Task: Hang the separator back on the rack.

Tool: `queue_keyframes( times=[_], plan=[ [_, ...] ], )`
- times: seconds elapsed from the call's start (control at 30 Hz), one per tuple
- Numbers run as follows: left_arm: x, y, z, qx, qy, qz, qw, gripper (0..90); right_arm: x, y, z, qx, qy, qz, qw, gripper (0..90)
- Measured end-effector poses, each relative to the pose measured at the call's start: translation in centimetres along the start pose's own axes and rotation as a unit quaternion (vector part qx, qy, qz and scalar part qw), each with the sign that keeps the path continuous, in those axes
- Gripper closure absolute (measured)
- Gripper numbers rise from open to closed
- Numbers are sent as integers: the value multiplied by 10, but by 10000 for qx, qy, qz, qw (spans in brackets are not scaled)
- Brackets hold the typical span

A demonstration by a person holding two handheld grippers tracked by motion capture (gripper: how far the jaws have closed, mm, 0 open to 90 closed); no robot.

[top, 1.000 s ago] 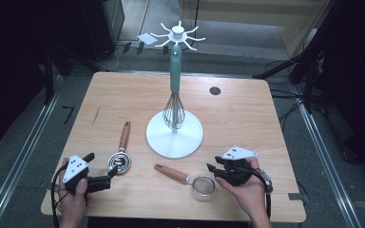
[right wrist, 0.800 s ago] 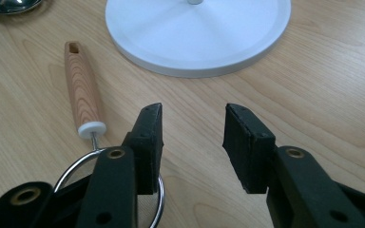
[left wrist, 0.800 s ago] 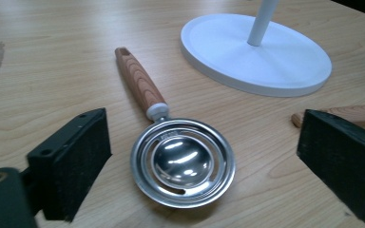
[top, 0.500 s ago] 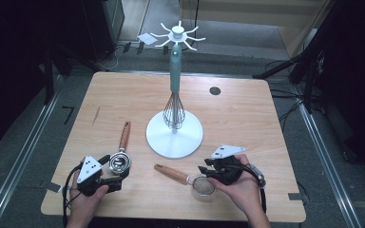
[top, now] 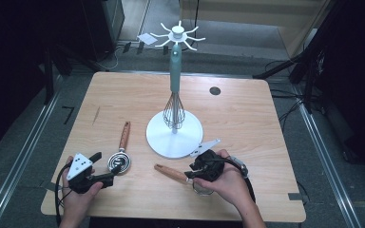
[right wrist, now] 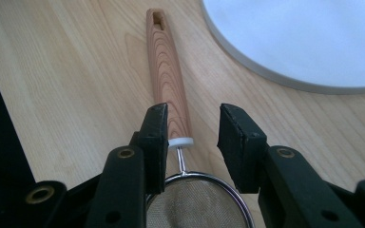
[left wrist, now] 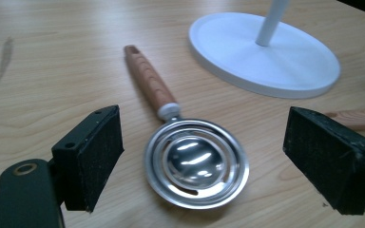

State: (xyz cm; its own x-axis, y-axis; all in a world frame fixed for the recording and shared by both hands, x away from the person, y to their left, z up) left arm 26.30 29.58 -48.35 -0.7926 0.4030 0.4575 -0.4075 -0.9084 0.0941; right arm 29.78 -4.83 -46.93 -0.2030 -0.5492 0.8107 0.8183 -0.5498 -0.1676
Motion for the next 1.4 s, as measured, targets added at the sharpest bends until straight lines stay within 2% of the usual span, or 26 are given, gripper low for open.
queue_keyframes(
  times=[0.07, 0.2, 0.3, 0.53, 0.77, 0.87, 0.9, 0.97, 1.07, 1.13, 1.3, 1.4],
  plan=[
    [1, -9, -1, 93, 1, 116, 9999, 133, -3, 1, 1, -10, -164, 46, 9999, 648],
    [2, -26, -4, 70, -56, 453, 9989, 133, -8, 5, 0, -168, -462, 252, 9985, 648],
    [3, -36, -5, 166, -49, 592, 9981, 134, -12, 4, 0, -176, -590, 404, 9973, 647],
    [7, -53, -8, 269, -87, 831, 9961, 137, -20, 3, 1, -270, -912, 540, 9940, 622],
    [6, -58, -10, 277, -128, 883, 9956, 137, -29, 3, 3, -264, -1111, 577, 9918, 622],
    [4, -57, -11, 307, -145, 854, 9958, 137, -32, 1, 2, -202, -1135, 552, 9918, 628],
    [4, -57, -11, 297, -143, 848, 9959, 137, -33, 0, 3, -274, -1142, 531, 9917, 633],
    [3, -56, -11, 297, -146, 831, 9960, 137, -34, -1, 2, -216, -1170, 491, 9917, 635],
    [2, -57, -12, 312, -149, 837, 9959, 137, -37, -2, 0, 60, -1234, 375, 9916, 645],
    [2, -57, -12, 314, -145, 830, 9960, 137, -39, -3, -1, 180, -1260, 290, 9914, 690],
    [2, -57, -12, 354, -137, 824, 9959, 137, -39, -6, -2, 400, -1098, 168, 9930, 713],
    [2, -58, -12, 377, -115, 817, 9959, 137, -35, -6, -2, 362, -934, 212, 9947, 715]
  ],
)
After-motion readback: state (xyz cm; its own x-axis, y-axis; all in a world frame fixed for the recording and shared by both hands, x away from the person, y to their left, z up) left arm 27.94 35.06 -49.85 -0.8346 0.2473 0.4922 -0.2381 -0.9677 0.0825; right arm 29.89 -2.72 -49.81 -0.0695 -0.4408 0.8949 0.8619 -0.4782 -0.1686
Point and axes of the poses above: each handheld gripper's, and its own axes: x roughly backward along the jaws, z roughly out of its top, y roughly to its right, the point moved 4 cm from there along -x, roughly forward along the jaws, and after that the axes turned 1 degree about y, right-handed, at the moved point
